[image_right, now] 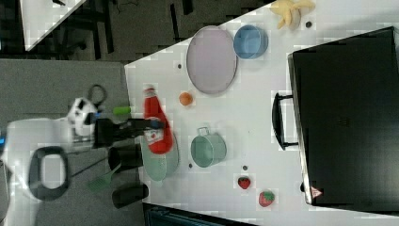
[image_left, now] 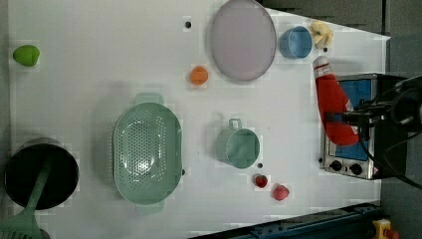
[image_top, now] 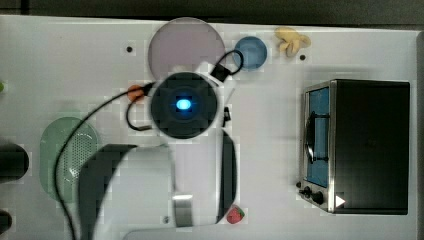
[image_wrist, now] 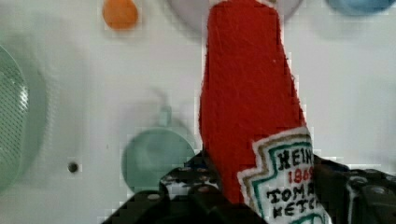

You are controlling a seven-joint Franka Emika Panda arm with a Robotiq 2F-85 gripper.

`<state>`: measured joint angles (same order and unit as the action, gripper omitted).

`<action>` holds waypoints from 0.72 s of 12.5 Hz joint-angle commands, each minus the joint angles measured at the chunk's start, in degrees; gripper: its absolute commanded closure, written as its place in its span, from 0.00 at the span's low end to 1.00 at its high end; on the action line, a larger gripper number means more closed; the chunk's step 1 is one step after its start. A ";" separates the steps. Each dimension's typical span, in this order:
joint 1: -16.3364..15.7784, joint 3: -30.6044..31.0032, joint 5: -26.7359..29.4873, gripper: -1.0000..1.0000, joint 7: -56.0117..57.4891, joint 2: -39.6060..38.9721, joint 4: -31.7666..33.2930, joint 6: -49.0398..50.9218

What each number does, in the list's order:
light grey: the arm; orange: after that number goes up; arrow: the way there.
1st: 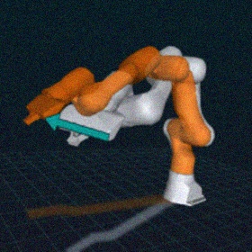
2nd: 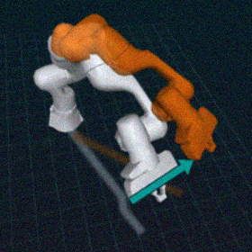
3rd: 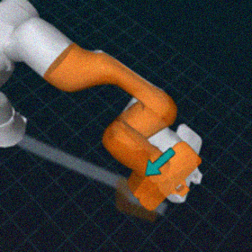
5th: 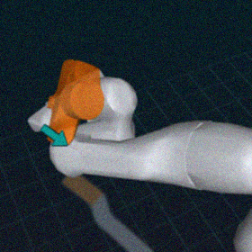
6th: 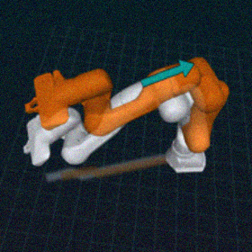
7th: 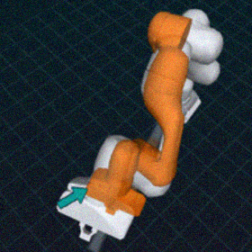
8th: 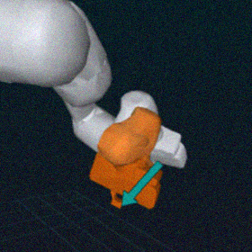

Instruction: Pick Ketchup from the table and place it in strainer.

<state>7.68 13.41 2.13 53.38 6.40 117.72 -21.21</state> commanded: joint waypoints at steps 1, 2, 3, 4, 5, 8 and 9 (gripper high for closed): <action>-2.65 7.51 1.57 0.40 -9.76 -2.33 -0.32 2.52; -3.11 9.86 1.65 0.40 -14.31 -2.44 -0.29 2.52; -3.58 12.41 1.80 0.40 -19.34 -2.78 -0.26 2.39; -4.01 15.07 1.89 0.40 -24.29 -3.34 -0.25 1.92; -4.40 17.70 1.90 0.40 -29.01 -4.16 -0.24 1.11; -5.16 25.12 1.90 0.40 -42.01 -8.25 0.13 -5.25; -5.30 27.17 1.86 0.40 -45.91 -10.05 0.62 -8.25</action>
<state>2.39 40.17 3.81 18.11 -4.48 119.52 -27.31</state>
